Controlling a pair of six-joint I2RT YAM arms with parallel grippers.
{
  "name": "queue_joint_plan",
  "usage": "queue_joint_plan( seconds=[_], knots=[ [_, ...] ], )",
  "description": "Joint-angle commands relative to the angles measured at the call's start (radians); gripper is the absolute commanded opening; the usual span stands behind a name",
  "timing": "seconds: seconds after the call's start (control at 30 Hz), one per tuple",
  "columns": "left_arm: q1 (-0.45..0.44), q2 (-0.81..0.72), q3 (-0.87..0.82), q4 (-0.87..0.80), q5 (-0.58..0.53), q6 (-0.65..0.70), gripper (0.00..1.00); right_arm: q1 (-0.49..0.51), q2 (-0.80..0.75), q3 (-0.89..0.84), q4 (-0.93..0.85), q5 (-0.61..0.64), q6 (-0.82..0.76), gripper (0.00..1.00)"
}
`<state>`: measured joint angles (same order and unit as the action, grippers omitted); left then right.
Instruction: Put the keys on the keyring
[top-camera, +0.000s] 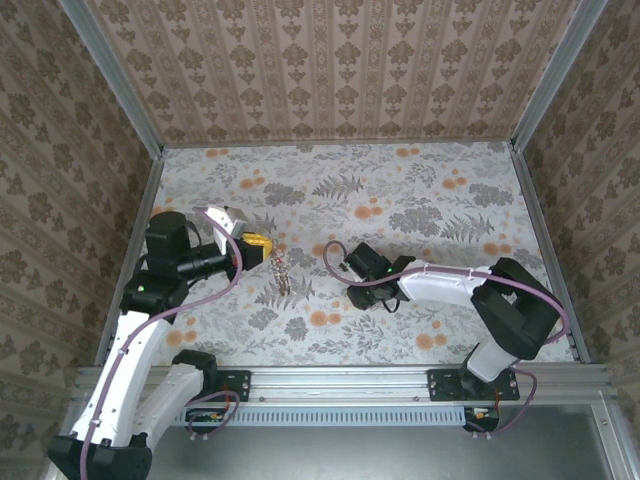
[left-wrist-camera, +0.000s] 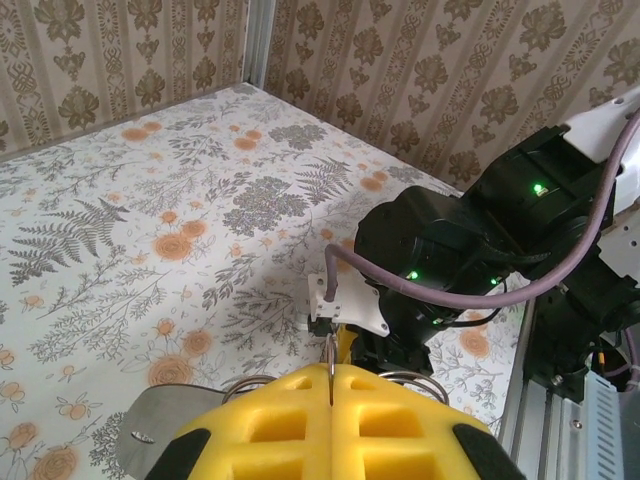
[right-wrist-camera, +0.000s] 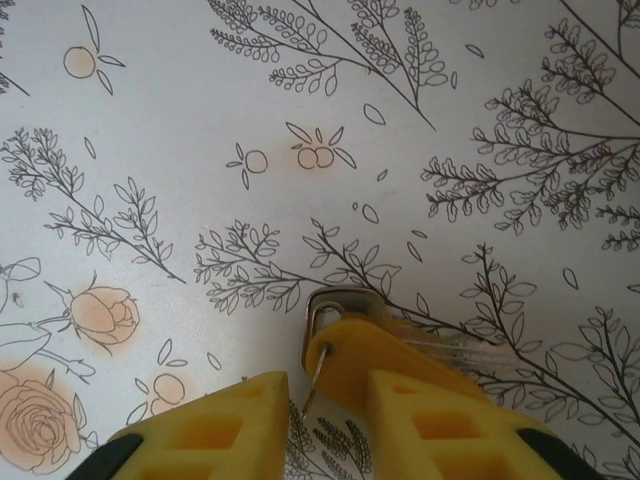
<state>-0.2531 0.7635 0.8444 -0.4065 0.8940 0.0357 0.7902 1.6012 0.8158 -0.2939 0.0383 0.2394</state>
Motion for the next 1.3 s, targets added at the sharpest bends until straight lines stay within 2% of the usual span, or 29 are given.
queue_joint_plan(
  seconds=[0.0,0.23,0.4,0.63,0.67,0.77,0.87,0.9,1.0,1.1,1.27],
  knots=[
    [0.011,-0.014,-0.002,0.051,0.036,-0.023,0.0,0.003,0.019,0.011,0.003,0.0,-0.002,0.23],
    [0.017,-0.009,-0.003,0.057,0.039,-0.025,0.0,0.004,-0.06,0.008,-0.005,-0.007,-0.038,0.0],
    [0.018,-0.007,-0.002,0.063,0.041,-0.028,0.0,0.006,-0.201,0.013,-0.049,-0.024,-0.119,0.0],
    [0.011,0.007,0.007,0.064,0.042,-0.028,0.0,0.028,-0.451,0.046,-0.11,-0.129,-0.253,0.0],
    [0.009,0.006,0.007,0.065,0.044,-0.028,0.0,0.028,-0.457,0.057,-0.132,-0.13,-0.264,0.0],
    [-0.007,0.005,0.01,0.064,0.04,-0.03,0.0,0.039,-0.459,0.113,-0.185,-0.25,-0.298,0.0],
    [-0.029,0.002,0.017,0.056,0.027,-0.021,0.0,0.039,-0.416,0.132,-0.26,-0.251,-0.328,0.0],
    [-0.037,-0.001,0.021,0.049,0.014,-0.017,0.0,0.041,-0.4,0.158,-0.294,-0.324,-0.344,0.0],
    [-0.058,-0.003,0.032,0.047,-0.001,-0.014,0.0,0.074,-0.447,0.153,-0.179,-0.499,-0.316,0.01],
    [-0.091,0.004,0.031,0.091,-0.017,-0.032,0.0,0.079,-0.512,0.11,-0.055,-0.574,-0.279,0.03],
    [-0.151,0.028,0.048,0.099,-0.04,-0.025,0.0,0.081,-0.51,0.151,0.03,-0.678,-0.229,0.03]
  ],
)
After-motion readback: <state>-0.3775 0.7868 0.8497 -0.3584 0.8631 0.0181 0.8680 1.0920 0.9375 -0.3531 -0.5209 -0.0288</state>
